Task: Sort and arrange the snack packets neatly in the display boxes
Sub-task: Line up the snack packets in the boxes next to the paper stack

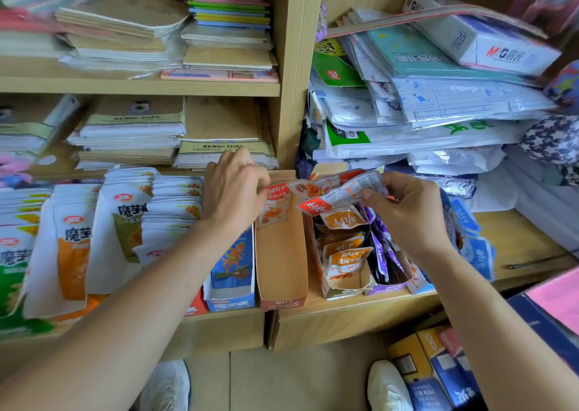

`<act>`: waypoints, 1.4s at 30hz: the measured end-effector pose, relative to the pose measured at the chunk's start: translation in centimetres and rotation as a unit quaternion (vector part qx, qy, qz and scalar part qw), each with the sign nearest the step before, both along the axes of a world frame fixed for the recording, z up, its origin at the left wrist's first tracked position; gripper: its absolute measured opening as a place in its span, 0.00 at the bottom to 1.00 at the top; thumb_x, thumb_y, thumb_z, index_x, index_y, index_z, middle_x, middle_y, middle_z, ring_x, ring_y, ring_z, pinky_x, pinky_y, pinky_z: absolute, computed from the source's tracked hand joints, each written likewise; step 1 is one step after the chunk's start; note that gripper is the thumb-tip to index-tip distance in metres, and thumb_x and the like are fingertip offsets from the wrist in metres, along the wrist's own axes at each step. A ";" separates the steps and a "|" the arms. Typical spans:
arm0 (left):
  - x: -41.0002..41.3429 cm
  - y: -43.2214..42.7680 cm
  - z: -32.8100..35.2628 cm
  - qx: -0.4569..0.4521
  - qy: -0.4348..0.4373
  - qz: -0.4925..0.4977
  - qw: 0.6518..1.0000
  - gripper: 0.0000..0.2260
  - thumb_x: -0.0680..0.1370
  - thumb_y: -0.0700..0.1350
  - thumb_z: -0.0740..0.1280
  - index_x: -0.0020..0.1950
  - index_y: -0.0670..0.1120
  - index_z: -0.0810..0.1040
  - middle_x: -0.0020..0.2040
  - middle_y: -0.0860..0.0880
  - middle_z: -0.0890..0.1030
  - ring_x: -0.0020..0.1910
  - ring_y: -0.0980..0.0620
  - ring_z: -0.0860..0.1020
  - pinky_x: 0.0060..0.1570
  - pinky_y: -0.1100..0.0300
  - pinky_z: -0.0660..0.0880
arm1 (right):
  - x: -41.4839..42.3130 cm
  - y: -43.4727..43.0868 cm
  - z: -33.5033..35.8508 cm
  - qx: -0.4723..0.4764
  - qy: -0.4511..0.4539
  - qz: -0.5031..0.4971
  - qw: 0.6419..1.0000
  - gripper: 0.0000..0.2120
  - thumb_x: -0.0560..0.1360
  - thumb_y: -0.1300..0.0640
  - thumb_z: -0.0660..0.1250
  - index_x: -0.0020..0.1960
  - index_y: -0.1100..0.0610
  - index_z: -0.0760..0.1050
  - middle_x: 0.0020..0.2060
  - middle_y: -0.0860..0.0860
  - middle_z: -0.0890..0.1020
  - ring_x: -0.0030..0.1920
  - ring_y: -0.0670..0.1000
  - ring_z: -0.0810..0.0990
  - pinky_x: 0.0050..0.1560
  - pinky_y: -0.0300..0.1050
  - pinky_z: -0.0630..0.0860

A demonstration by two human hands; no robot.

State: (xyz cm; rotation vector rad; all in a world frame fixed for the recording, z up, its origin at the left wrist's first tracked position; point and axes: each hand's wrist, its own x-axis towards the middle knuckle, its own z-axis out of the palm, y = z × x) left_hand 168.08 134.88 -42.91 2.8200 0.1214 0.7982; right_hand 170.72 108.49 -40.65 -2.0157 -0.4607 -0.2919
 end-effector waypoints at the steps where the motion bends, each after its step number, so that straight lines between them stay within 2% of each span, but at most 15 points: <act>1: 0.1 0.0 -0.1 0.000 0.003 0.003 1.000 0.04 0.71 0.45 0.79 0.43 0.48 0.86 0.43 0.50 0.72 0.49 0.43 0.74 0.45 0.49 0.71 | -0.1 0.0 0.1 -0.001 -0.002 0.004 1.000 0.09 0.76 0.61 0.72 0.47 0.46 0.83 0.39 0.39 0.86 0.42 0.44 0.85 0.45 0.42 0.81; 4: 0.3 0.1 -0.4 -0.001 -0.005 -0.001 1.000 0.03 0.74 0.46 0.77 0.45 0.48 0.86 0.43 0.49 0.73 0.48 0.44 0.74 0.43 0.51 0.68 | -0.2 0.0 0.2 0.005 -0.001 0.011 1.000 0.11 0.76 0.61 0.72 0.46 0.43 0.82 0.40 0.37 0.85 0.43 0.42 0.85 0.44 0.38 0.81; 7: 0.5 0.3 -0.4 -0.043 -0.013 -0.006 0.999 0.02 0.75 0.46 0.76 0.44 0.49 0.86 0.42 0.52 0.71 0.48 0.45 0.74 0.40 0.54 0.67 | -0.2 0.0 0.3 0.015 0.005 0.011 1.000 0.10 0.76 0.61 0.73 0.48 0.46 0.83 0.40 0.37 0.86 0.43 0.41 0.85 0.44 0.35 0.80; 10: 0.7 0.5 -0.8 -0.029 -0.001 0.006 1.000 0.03 0.74 0.48 0.77 0.45 0.50 0.86 0.43 0.51 0.72 0.48 0.45 0.75 0.40 0.54 0.68 | -0.3 0.1 0.3 0.015 0.015 0.012 1.000 0.08 0.76 0.61 0.72 0.49 0.49 0.84 0.40 0.36 0.85 0.44 0.41 0.85 0.44 0.34 0.80; 13: 0.7 0.4 -0.8 -0.021 -0.018 0.018 0.999 0.10 0.71 0.46 0.79 0.49 0.49 0.83 0.47 0.49 0.75 0.48 0.44 0.76 0.43 0.51 0.72 | -0.3 0.2 0.4 0.016 0.018 0.014 1.000 0.11 0.76 0.61 0.72 0.48 0.44 0.82 0.41 0.37 0.86 0.44 0.42 0.85 0.45 0.35 0.80; 15: 0.8 0.4 -0.7 -0.009 -0.034 0.017 0.999 0.17 0.69 0.46 0.80 0.54 0.49 0.79 0.51 0.48 0.77 0.51 0.43 0.77 0.48 0.48 0.73 | -0.3 0.2 0.4 0.021 0.021 0.014 0.999 0.10 0.76 0.61 0.72 0.48 0.45 0.82 0.41 0.37 0.86 0.44 0.42 0.85 0.44 0.33 0.80; 18: 1.3 0.8 -0.8 -0.001 0.004 0.003 1.000 0.21 0.73 0.50 0.78 0.64 0.52 0.78 0.56 0.49 0.83 0.57 0.44 0.78 0.55 0.49 0.69 | -0.4 0.3 0.5 0.036 0.032 0.014 0.999 0.10 0.76 0.62 0.72 0.48 0.46 0.82 0.41 0.38 0.86 0.44 0.42 0.85 0.44 0.32 0.79; 22: 1.7 1.2 -0.8 -0.044 0.029 -0.003 0.999 0.05 0.77 0.52 0.73 0.52 0.56 0.84 0.43 0.53 0.84 0.52 0.47 0.77 0.50 0.52 0.60 | -0.5 0.3 0.5 0.031 0.038 0.006 0.999 0.13 0.77 0.62 0.72 0.47 0.42 0.81 0.41 0.40 0.86 0.45 0.43 0.85 0.47 0.37 0.81; 25: 1.8 1.0 -0.4 -0.074 0.052 0.003 0.996 0.03 0.78 0.52 0.72 0.49 0.55 0.84 0.42 0.55 0.83 0.52 0.48 0.75 0.49 0.53 0.57 | -0.5 0.2 0.5 0.030 0.041 -0.004 0.999 0.13 0.77 0.62 0.72 0.46 0.42 0.81 0.40 0.41 0.86 0.44 0.43 0.85 0.47 0.40 0.82; 29: 2.1 1.2 -0.2 -0.119 0.080 0.006 0.990 0.02 0.76 0.52 0.72 0.47 0.57 0.84 0.40 0.58 0.82 0.55 0.48 0.76 0.49 0.52 0.57 | -0.4 0.2 0.4 0.028 0.047 -0.015 0.998 0.13 0.77 0.61 0.72 0.46 0.43 0.81 0.40 0.43 0.87 0.43 0.45 0.86 0.47 0.47 0.83; 32: 2.0 1.3 0.0 -0.124 0.088 -0.009 0.988 0.07 0.73 0.53 0.74 0.51 0.58 0.84 0.46 0.58 0.84 0.59 0.48 0.75 0.49 0.52 0.58 | -0.3 0.1 0.3 0.027 0.051 -0.020 0.998 0.12 0.77 0.61 0.72 0.46 0.43 0.82 0.40 0.45 0.87 0.43 0.47 0.86 0.47 0.49 0.83; 36: 1.2 1.1 0.3 -0.096 0.090 -0.027 0.991 0.17 0.71 0.52 0.76 0.59 0.59 0.82 0.57 0.56 0.82 0.62 0.47 0.71 0.51 0.52 0.59 | -0.4 0.3 0.4 0.039 0.069 -0.012 0.997 0.10 0.77 0.62 0.71 0.47 0.46 0.81 0.41 0.47 0.87 0.43 0.45 0.86 0.45 0.43 0.83; 38: 0.7 0.9 0.8 -0.108 0.036 -0.047 0.992 0.16 0.71 0.50 0.76 0.58 0.57 0.82 0.55 0.55 0.81 0.59 0.47 0.72 0.52 0.51 0.62 | -0.4 0.4 0.4 0.074 0.093 0.000 0.993 0.10 0.77 0.63 0.71 0.48 0.48 0.82 0.42 0.48 0.87 0.44 0.46 0.86 0.45 0.39 0.82; 40: -0.2 0.7 1.7 -0.182 -0.001 -0.093 0.979 0.13 0.72 0.47 0.76 0.56 0.55 0.83 0.44 0.57 0.81 0.49 0.54 0.77 0.50 0.55 0.69 | -0.5 0.5 0.4 0.130 0.127 0.016 0.983 0.07 0.77 0.66 0.70 0.51 0.56 0.83 0.45 0.52 0.87 0.47 0.51 0.87 0.46 0.39 0.82; 42: -1.4 0.2 2.7 -0.277 0.053 -0.147 0.948 0.12 0.75 0.46 0.74 0.59 0.53 0.83 0.36 0.56 0.82 0.38 0.59 0.79 0.42 0.61 0.73 | -0.5 0.5 0.4 0.189 0.165 0.031 0.968 0.07 0.77 0.68 0.69 0.54 0.64 0.81 0.48 0.58 0.86 0.50 0.56 0.86 0.48 0.40 0.82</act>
